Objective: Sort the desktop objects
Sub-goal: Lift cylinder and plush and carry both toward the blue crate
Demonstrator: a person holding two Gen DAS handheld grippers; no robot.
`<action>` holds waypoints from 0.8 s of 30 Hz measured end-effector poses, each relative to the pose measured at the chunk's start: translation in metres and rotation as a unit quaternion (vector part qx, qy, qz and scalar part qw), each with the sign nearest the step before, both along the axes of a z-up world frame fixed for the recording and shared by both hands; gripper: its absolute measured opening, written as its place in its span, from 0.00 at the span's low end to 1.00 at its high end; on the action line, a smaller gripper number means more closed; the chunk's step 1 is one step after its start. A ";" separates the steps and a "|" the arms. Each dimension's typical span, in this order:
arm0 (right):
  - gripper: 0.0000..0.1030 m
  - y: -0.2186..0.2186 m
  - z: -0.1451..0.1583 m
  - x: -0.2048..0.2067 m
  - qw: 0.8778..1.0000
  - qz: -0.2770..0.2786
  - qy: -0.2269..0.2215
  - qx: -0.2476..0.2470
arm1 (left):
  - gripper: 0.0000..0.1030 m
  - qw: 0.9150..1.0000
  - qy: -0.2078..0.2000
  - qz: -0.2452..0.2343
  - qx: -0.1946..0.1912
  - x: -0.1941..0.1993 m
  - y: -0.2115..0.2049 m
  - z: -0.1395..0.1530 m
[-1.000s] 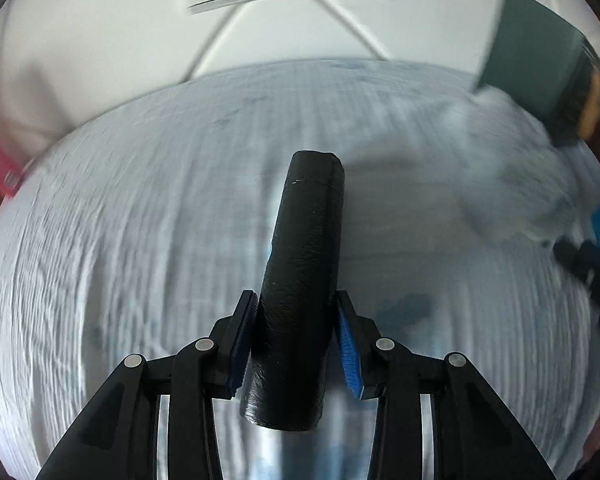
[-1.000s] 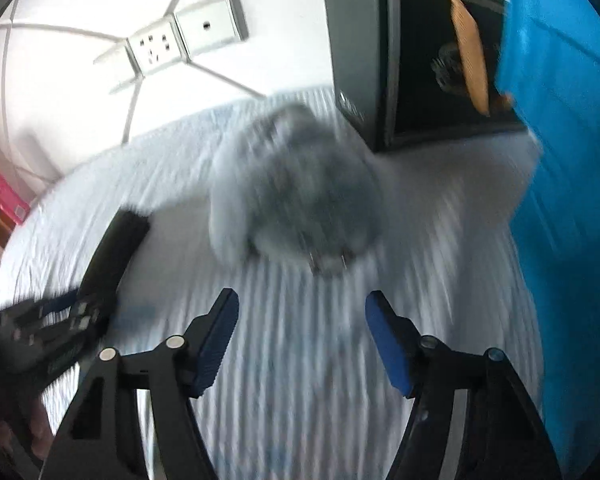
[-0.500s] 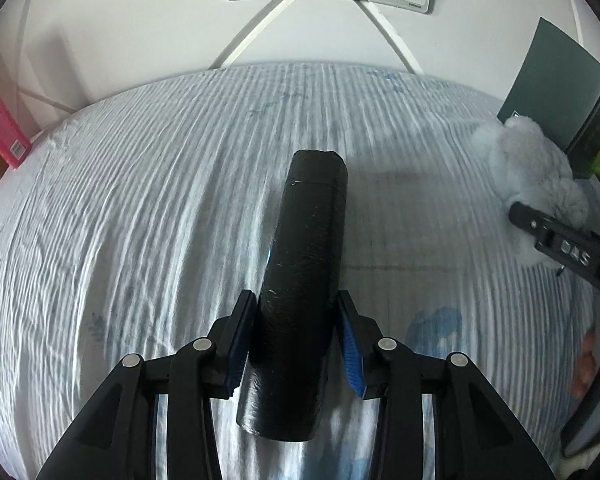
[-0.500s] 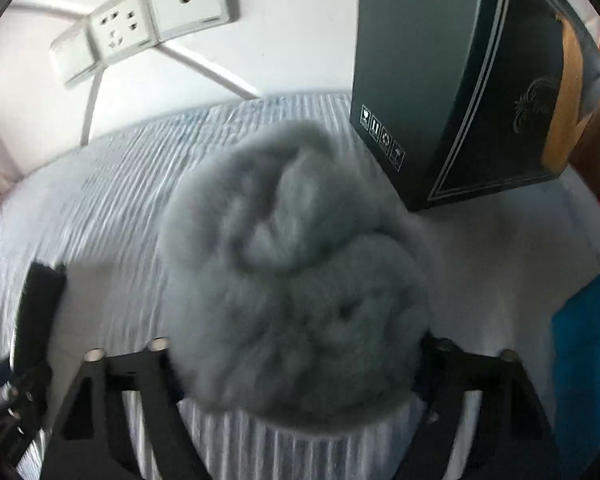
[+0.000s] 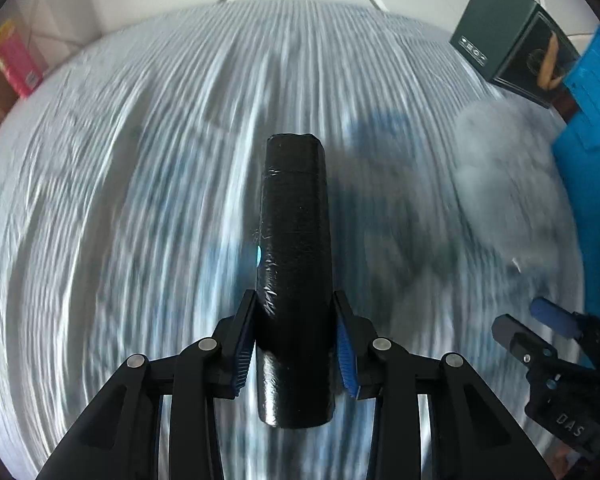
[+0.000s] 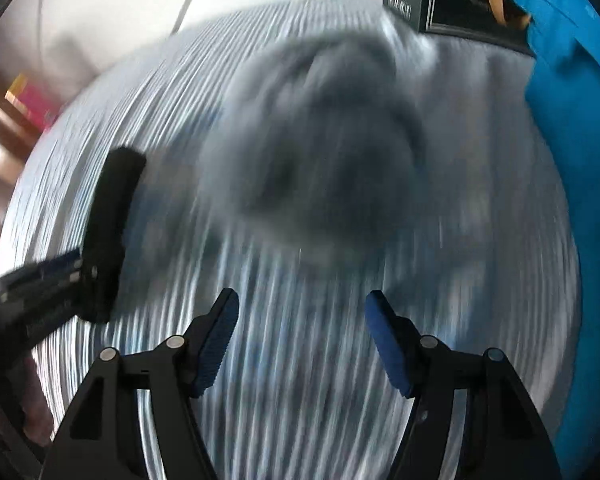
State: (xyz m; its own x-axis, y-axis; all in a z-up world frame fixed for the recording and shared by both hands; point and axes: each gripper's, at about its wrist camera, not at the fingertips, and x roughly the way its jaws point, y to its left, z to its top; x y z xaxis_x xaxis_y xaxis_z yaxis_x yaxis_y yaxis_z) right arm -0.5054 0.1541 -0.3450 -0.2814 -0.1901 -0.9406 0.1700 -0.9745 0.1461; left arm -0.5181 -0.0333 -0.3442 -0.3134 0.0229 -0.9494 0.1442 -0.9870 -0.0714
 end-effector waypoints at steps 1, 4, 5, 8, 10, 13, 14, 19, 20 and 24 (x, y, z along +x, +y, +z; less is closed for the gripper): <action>0.63 0.002 0.002 0.006 1.000 -0.001 -0.001 0.002 | 0.41 1.000 -0.001 0.001 0.005 0.005 -0.001 0.003; 0.64 0.011 0.025 0.007 1.000 -0.013 0.027 0.003 | 0.77 1.000 0.028 0.003 0.002 0.008 -0.003 0.023; 0.64 0.013 0.033 0.002 0.999 -0.018 0.039 0.002 | 0.81 0.999 0.040 0.004 -0.007 0.006 -0.003 0.029; 0.70 0.016 0.051 -0.017 0.998 -0.028 0.064 -0.003 | 0.81 0.998 0.050 0.008 -0.023 -0.003 -0.005 0.038; 0.84 0.012 0.053 -0.029 0.997 -0.026 0.069 0.001 | 0.81 0.999 0.039 0.014 -0.024 -0.010 -0.006 0.031; 0.90 0.005 0.049 -0.045 0.997 -0.024 0.074 0.000 | 0.80 0.999 0.025 0.020 -0.027 -0.018 -0.007 0.017; 0.90 0.001 0.048 -0.049 0.997 -0.023 0.075 -0.001 | 0.79 0.999 0.020 0.021 -0.028 -0.021 -0.007 0.011; 0.89 -0.020 0.018 -0.054 0.998 -0.019 0.050 0.022 | 0.56 0.999 -0.003 0.021 -0.024 -0.028 0.000 -0.012; 0.78 -0.024 0.009 -0.056 0.998 -0.013 0.043 0.031 | 0.52 0.999 0.000 0.019 -0.027 -0.028 0.002 -0.012; 0.64 -0.031 -0.009 -0.060 0.998 -0.001 0.029 0.047 | 0.35 1.000 0.007 0.006 -0.030 -0.030 0.011 -0.011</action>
State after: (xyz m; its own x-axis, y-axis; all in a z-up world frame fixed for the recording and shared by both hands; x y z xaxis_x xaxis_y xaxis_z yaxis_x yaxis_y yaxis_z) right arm -0.5653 0.1235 -0.3544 -0.3359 -0.1004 -0.9365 0.1729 -0.9840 0.0435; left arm -0.5480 -0.0227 -0.3557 -0.3265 -0.0383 -0.9444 0.1557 -0.9877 -0.0138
